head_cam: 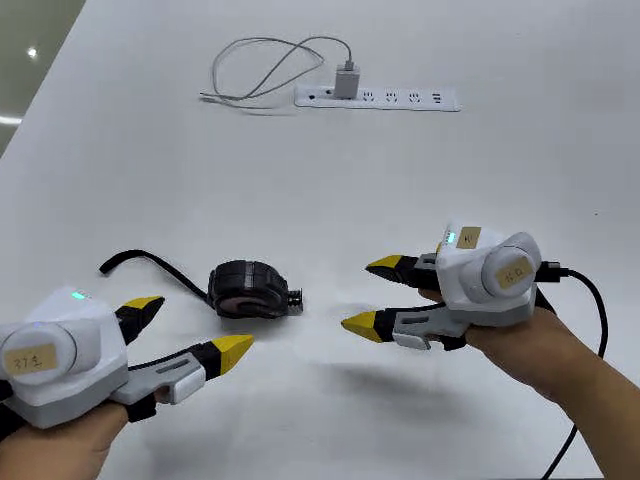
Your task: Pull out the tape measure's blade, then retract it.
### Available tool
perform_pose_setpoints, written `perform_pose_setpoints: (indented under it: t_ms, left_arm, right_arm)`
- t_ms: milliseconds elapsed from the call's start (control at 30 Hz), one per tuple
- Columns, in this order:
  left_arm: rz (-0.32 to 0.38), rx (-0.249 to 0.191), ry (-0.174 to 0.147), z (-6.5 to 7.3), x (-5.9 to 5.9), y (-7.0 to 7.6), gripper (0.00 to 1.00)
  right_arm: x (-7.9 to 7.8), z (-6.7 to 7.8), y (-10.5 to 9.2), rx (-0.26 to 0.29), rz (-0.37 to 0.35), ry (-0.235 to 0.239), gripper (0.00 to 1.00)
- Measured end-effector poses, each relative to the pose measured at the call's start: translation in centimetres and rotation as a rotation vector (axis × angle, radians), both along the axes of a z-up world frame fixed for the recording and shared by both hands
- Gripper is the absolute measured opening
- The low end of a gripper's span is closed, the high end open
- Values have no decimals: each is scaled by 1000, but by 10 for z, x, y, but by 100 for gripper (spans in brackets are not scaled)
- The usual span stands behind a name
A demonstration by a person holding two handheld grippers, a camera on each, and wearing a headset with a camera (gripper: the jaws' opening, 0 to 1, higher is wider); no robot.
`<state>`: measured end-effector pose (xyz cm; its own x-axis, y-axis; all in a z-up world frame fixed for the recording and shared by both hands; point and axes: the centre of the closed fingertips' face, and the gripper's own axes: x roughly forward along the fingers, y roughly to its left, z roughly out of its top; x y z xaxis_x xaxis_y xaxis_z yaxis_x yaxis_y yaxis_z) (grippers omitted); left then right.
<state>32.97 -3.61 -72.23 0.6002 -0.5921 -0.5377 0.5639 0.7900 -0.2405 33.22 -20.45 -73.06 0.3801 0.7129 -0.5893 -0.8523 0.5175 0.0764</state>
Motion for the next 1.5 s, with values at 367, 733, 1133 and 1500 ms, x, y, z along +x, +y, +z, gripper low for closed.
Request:
perform_pose_setpoints:
  t_ms: [367, 733, 1133, 1500]
  left_arm:
    - [-57, 32, -12, -1, -12, 11, 75]
    - [-104, 78, -36, 0, -17, 22, 79]
    - [-134, 65, -45, 4, -24, 30, 87]
    - [-161, 82, -55, 3, -30, 38, 92]
  right_arm:
    - [-10, 6, -19, 3, -55, -3, 49]
    - [-21, 13, -39, -4, -98, -22, 54]
    - [-42, 11, -58, -23, -125, -17, 62]
    - [-56, 6, -75, -30, -158, -6, 73]
